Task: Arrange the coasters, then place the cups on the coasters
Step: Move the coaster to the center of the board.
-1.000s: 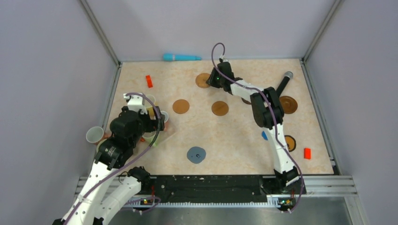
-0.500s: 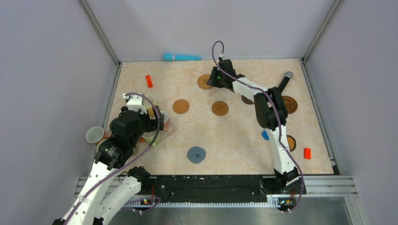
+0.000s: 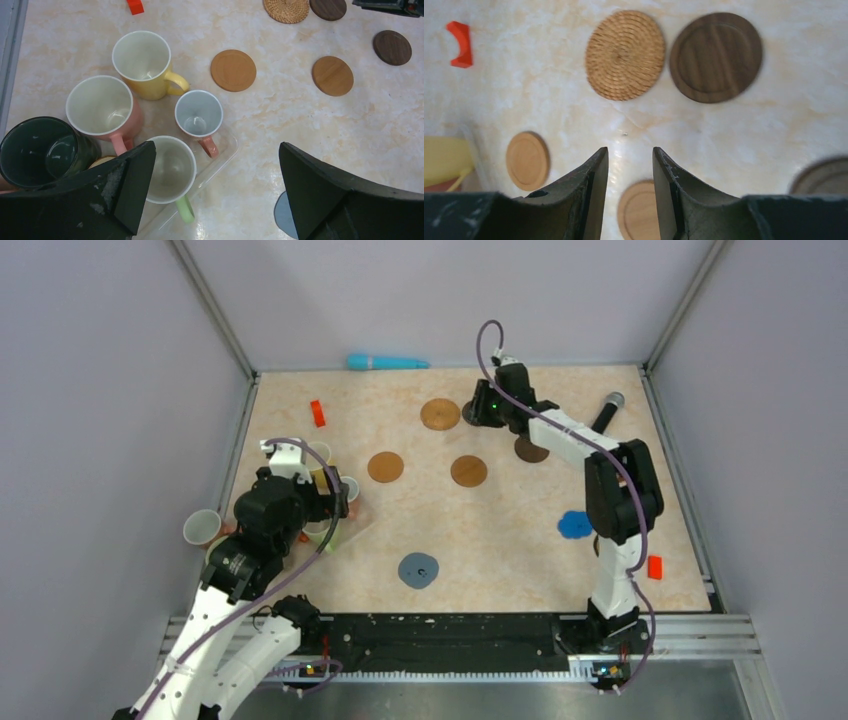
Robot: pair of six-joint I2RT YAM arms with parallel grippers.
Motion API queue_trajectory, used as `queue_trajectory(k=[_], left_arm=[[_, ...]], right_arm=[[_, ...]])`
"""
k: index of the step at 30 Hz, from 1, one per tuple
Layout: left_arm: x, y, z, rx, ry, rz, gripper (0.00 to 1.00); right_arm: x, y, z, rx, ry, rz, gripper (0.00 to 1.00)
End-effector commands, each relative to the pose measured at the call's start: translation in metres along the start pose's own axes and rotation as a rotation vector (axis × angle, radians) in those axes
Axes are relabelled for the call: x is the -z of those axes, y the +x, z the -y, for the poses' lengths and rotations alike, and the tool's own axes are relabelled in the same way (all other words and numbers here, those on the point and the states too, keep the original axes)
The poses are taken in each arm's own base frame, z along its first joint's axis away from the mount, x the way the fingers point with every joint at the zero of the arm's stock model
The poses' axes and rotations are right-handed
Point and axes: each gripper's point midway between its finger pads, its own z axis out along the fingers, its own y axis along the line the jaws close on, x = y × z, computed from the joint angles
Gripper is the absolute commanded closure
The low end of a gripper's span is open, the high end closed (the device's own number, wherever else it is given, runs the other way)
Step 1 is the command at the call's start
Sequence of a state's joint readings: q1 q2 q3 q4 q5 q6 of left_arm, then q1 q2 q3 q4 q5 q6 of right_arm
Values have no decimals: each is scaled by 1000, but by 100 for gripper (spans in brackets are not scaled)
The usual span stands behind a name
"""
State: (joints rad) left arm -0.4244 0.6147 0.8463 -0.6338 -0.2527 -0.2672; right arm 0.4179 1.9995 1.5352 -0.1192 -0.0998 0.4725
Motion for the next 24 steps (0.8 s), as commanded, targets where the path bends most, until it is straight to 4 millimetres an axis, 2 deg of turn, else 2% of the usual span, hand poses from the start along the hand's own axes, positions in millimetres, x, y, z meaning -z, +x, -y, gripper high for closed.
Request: queue_trajectory(k=[1, 4, 7, 14, 24], left_arm=[[1, -8, 2, 19, 6, 34, 1], [1, -8, 2, 19, 9, 34, 1], [2, -8, 2, 20, 9, 39, 1], [2, -8, 2, 19, 9, 40, 1], [2, -9, 2, 20, 8, 43, 2]], right_arm=[[31, -23, 57, 29, 154, 78, 62], [41, -18, 103, 2, 250, 63, 64], [49, -13, 130, -33, 272, 57, 69], [50, 6, 150, -67, 243, 5, 72], [43, 30, 156, -89, 231, -40, 74]])
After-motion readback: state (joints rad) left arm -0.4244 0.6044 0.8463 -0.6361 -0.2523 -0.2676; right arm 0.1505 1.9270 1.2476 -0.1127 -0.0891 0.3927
